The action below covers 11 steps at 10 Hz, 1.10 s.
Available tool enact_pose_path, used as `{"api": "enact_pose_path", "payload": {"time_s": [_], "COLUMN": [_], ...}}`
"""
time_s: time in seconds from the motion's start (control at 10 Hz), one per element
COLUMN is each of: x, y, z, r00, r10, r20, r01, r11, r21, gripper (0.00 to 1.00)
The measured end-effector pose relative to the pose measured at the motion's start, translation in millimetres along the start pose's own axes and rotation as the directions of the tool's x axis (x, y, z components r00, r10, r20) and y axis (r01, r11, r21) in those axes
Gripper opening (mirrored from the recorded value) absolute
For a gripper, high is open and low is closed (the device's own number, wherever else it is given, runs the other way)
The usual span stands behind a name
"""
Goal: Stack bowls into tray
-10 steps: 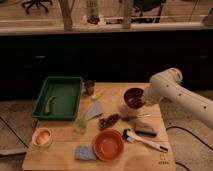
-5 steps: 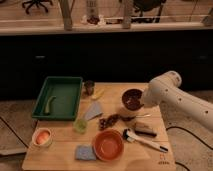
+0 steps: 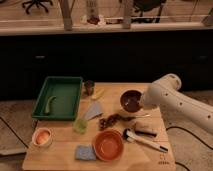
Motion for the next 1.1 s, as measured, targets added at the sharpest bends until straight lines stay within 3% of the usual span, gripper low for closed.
{"api": "enact_pose_path", "payload": {"time_s": [1.1], "x": [-41.2], "y": [-6.7], "z": [-9.8], "r00": [0.996], "r10": [-0.089], "r20": [-0.012], "r01": [0.089], "r11": [0.995], "r21": [0.034], "gripper": [0.02]}}
